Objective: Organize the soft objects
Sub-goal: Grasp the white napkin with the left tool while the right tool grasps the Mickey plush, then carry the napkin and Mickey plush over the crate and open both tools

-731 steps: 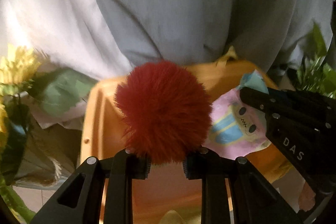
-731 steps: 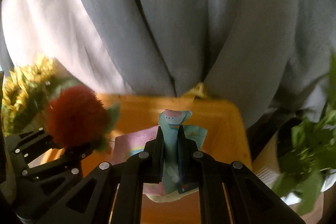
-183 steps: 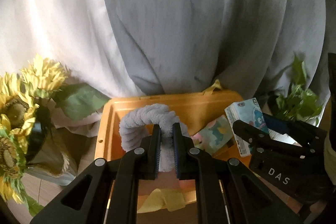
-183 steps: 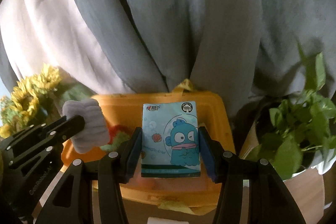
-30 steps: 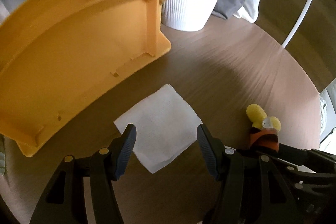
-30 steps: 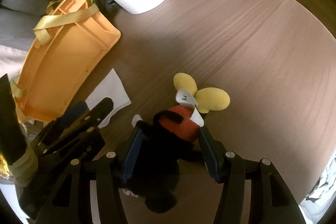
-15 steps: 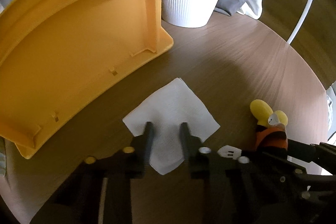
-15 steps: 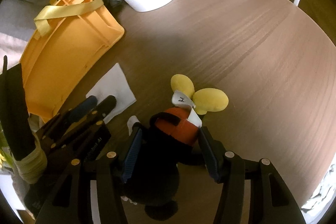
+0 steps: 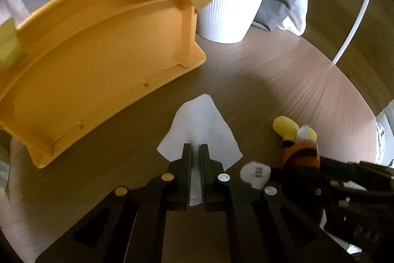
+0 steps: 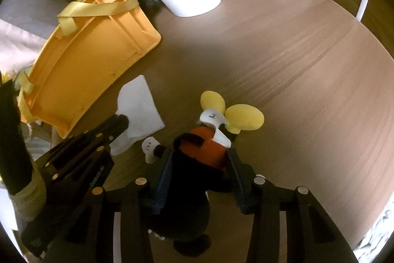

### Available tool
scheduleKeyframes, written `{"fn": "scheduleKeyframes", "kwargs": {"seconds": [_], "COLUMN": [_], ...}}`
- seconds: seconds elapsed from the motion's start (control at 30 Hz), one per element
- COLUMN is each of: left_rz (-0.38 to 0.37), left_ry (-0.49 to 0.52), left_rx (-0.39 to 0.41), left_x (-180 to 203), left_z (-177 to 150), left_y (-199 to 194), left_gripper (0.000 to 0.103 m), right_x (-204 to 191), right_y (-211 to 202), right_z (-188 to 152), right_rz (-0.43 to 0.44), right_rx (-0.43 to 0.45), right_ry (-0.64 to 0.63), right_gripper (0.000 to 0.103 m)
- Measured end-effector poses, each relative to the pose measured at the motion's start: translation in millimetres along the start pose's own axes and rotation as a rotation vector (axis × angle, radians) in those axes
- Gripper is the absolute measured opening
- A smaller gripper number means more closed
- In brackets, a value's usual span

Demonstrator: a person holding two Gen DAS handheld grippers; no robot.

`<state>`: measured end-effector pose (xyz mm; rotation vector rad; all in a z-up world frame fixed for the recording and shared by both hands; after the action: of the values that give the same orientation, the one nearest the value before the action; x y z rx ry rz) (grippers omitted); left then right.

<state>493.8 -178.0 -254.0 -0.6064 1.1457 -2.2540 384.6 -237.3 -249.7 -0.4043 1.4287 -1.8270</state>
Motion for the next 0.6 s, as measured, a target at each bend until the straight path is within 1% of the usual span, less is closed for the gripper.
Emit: {"fn": "scheduleKeyframes", "kwargs": {"seconds": [0.2, 0.37, 0.6], "left_rz": [0.032, 0.059, 0.120], "left_ry": [-0.046, -0.084, -0.144], "left_rx": [0.023, 0.056, 0.128], "left_x": [-6, -9, -14], "left_z": [-8, -11, -12], "left_y": [-22, -41, -75], "left_gripper": [0.008, 0.008, 0.008], "right_x": [-3, -9, -22], "right_y": [-10, -17, -29], "right_z": [4, 7, 9], "right_rz": [0.008, 0.032, 0.083], "right_rx": [0.036, 0.052, 0.082], "right_ry": [-0.040, -0.074, -0.146], "right_gripper": [0.044, 0.044, 0.043]}}
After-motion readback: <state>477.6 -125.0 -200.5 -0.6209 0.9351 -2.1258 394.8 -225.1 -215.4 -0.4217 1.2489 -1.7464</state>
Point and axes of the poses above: each gripper's, at about its wrist camera, not at the fingertips, and y roughly the way its jaws point, x to its right, z to its top, the point moved 8 cm from there along y, roughly the way its jaws point, and after that the axes turned 6 degrees about -z, right-handed, at the moved point
